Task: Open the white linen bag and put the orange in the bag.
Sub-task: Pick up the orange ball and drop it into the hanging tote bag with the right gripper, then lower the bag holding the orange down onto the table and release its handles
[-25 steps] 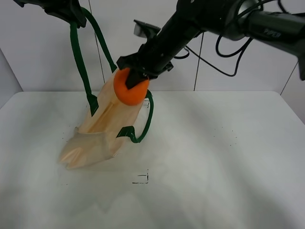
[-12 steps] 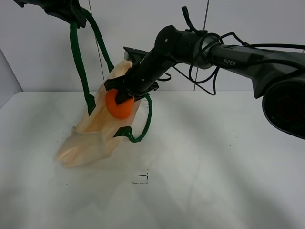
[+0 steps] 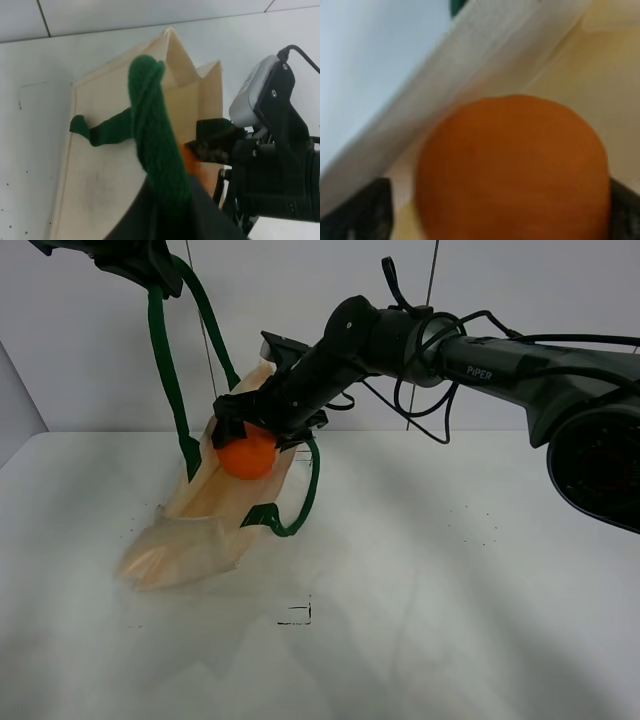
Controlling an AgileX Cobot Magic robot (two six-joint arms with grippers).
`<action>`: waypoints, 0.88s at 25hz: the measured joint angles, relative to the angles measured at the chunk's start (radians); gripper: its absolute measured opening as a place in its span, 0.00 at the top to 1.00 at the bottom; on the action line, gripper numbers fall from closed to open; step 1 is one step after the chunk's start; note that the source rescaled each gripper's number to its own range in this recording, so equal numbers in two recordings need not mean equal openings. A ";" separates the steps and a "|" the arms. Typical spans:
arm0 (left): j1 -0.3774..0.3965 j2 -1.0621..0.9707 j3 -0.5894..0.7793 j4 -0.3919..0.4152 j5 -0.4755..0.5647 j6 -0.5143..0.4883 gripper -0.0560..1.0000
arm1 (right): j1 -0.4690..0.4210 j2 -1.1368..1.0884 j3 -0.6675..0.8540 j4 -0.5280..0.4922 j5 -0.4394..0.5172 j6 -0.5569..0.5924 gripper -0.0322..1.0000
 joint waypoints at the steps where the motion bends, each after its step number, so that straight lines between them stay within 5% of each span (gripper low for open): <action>1: 0.000 0.000 0.000 0.000 0.000 0.000 0.95 | 0.000 0.000 0.000 -0.010 0.005 0.009 0.03; 11: 0.000 0.000 0.000 -0.007 0.000 0.000 0.95 | 0.000 -0.015 0.000 -0.192 0.211 0.106 0.00; 16: 0.000 0.000 0.000 -0.019 0.000 0.000 0.95 | -0.002 -0.038 -0.001 -0.437 0.373 0.202 0.00; 22: 0.000 0.000 0.000 -0.021 0.000 0.000 0.95 | -0.047 -0.038 -0.001 -0.568 0.397 0.226 0.00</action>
